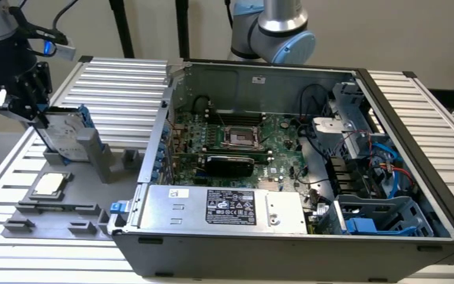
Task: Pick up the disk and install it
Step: 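Pick up the disk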
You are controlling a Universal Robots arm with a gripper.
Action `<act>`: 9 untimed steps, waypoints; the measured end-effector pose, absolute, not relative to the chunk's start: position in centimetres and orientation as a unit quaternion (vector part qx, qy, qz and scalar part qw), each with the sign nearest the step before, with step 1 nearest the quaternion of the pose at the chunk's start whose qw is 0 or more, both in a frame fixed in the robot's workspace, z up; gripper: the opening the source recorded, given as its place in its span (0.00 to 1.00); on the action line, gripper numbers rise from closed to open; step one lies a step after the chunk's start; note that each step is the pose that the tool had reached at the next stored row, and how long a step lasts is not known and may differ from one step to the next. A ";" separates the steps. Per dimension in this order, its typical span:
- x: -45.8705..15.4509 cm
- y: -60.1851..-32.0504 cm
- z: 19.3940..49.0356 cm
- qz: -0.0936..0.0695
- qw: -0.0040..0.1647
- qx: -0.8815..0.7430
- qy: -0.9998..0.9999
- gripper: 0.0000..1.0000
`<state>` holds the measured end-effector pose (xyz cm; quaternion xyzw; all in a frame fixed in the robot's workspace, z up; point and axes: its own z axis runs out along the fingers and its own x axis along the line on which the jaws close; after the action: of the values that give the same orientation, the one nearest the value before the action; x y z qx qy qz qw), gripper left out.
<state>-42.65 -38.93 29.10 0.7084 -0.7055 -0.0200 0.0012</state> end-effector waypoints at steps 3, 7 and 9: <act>-42.7 -38.9 29.1 -0.020 0.001 0.708 -0.706 0.33; -42.7 -38.9 29.6 -0.020 0.001 0.708 -0.706 0.33; -42.7 -38.9 30.4 -0.020 0.001 0.708 -0.706 0.33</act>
<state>-42.65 -38.93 30.38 0.7084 -0.7055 -0.0200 0.0011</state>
